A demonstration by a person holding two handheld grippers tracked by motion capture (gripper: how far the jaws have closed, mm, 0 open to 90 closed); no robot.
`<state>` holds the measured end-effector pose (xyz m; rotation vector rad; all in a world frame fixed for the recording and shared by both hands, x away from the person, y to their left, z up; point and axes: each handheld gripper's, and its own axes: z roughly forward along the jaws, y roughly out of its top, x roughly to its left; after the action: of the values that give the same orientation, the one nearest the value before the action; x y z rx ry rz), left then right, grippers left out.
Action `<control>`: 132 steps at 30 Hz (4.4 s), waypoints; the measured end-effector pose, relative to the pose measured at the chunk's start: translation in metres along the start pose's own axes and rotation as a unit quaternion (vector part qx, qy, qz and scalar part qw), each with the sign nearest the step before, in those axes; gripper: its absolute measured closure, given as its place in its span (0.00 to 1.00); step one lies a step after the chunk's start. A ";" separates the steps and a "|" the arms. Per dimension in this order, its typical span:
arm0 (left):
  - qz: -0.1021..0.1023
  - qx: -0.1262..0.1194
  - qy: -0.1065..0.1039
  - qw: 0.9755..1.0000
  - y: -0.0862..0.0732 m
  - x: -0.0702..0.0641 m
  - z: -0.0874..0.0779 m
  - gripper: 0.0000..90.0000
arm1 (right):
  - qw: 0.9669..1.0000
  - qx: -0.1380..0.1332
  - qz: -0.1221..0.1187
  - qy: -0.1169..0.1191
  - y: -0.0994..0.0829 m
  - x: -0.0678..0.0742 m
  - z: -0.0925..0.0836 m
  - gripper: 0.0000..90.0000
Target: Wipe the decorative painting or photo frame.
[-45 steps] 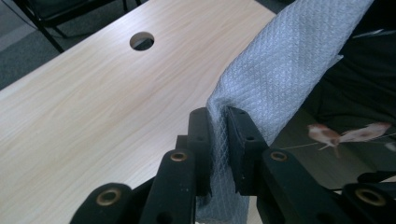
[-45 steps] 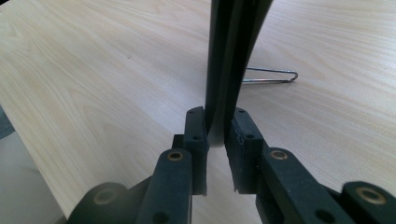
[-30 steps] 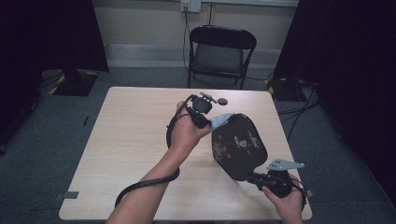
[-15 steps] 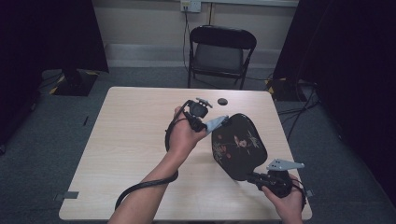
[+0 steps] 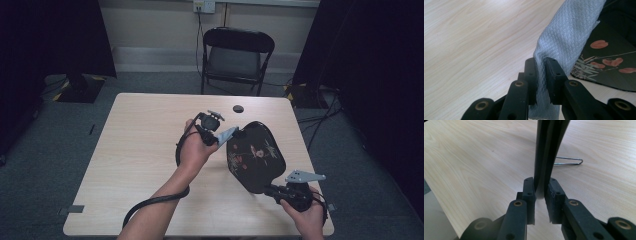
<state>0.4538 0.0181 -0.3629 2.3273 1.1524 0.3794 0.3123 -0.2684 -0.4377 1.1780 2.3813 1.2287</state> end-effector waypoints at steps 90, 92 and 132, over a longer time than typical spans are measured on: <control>-0.083 -0.022 -0.035 0.996 -0.069 0.032 0.016 0.90 | 1.000 0.002 -0.004 -0.017 -0.001 0.002 0.003 0.64; -0.083 -0.018 -0.032 0.996 -0.072 0.035 0.017 0.90 | 1.000 0.002 -0.004 -0.019 -0.001 0.001 0.003 0.61; -0.096 -0.016 -0.069 0.993 -0.109 0.063 0.017 0.41 | 1.000 0.014 -0.004 -0.019 -0.009 -0.007 0.003 0.38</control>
<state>0.4274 0.1184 -0.4360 2.1556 1.2777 0.1621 0.3132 -0.2745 -0.4482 1.1891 2.3797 1.1640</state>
